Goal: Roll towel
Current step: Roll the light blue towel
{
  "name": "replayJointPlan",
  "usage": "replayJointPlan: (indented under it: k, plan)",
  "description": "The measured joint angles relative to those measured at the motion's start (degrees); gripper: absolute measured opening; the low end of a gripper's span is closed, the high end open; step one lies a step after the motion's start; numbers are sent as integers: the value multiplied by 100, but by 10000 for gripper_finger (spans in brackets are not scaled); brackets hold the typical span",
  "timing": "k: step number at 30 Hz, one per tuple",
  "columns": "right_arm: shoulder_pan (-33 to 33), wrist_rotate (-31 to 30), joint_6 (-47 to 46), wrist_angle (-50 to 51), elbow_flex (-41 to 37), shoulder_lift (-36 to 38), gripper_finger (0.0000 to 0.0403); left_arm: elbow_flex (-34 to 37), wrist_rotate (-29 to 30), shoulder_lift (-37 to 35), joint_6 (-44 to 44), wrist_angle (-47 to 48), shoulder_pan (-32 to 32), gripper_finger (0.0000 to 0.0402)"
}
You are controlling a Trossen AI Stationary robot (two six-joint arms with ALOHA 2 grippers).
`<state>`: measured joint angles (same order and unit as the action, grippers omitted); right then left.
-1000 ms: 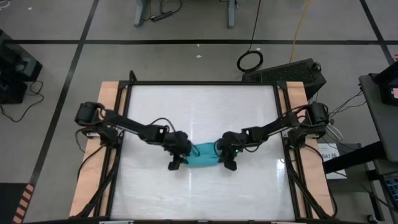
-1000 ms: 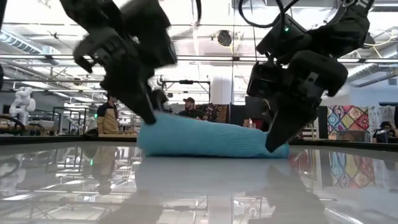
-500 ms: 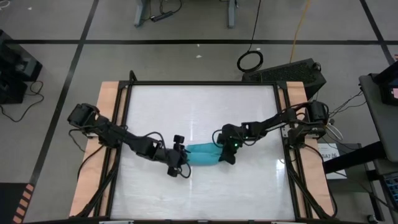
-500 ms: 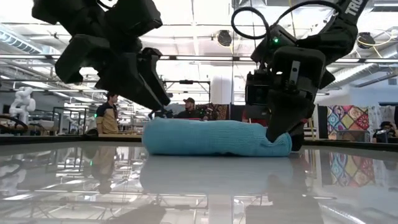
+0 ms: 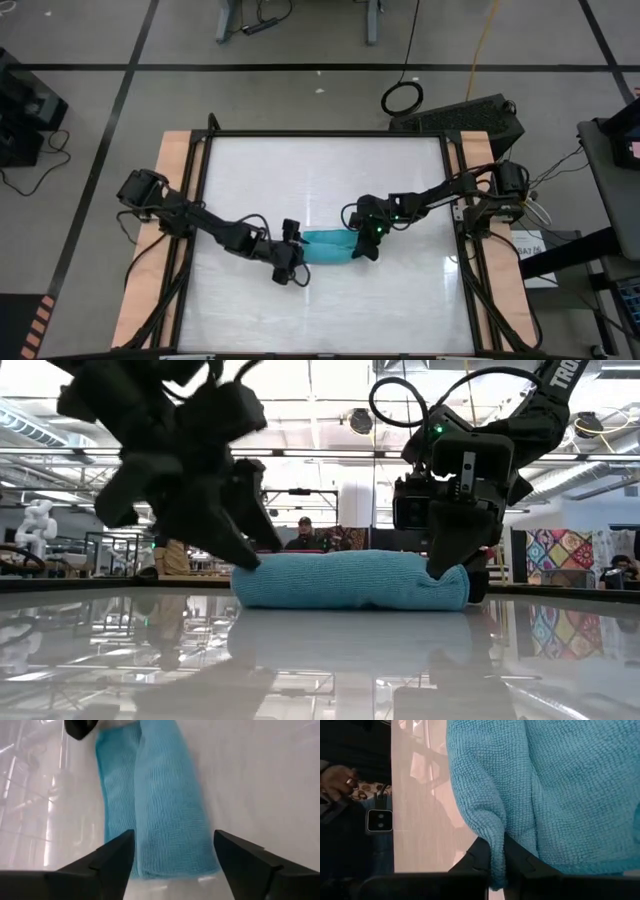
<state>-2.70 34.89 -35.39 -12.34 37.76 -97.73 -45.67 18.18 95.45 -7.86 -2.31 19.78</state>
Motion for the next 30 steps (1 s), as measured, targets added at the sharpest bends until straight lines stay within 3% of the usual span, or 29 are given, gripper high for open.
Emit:
replayJointPlan:
  k: [6,9,13,20,24,30]
  plan:
    - [0,4,-4,-10,2,0,11,0,-340,377,-48,-36,-199,283]
    - [0,2,-3,-12,7,2,11,-3,-624,539,-141,-82,-289,262]
    - [0,2,-5,-11,7,2,11,-15,-845,626,-153,-138,-422,194]
    - [0,2,46,-10,7,7,26,-13,-1175,650,-161,-256,-699,29]
    - [32,-9,483,51,7,133,73,-13,-1934,649,94,-267,-935,21]
    - [156,-493,1454,573,13,593,165,-7,-3773,661,518,-275,-1376,19]
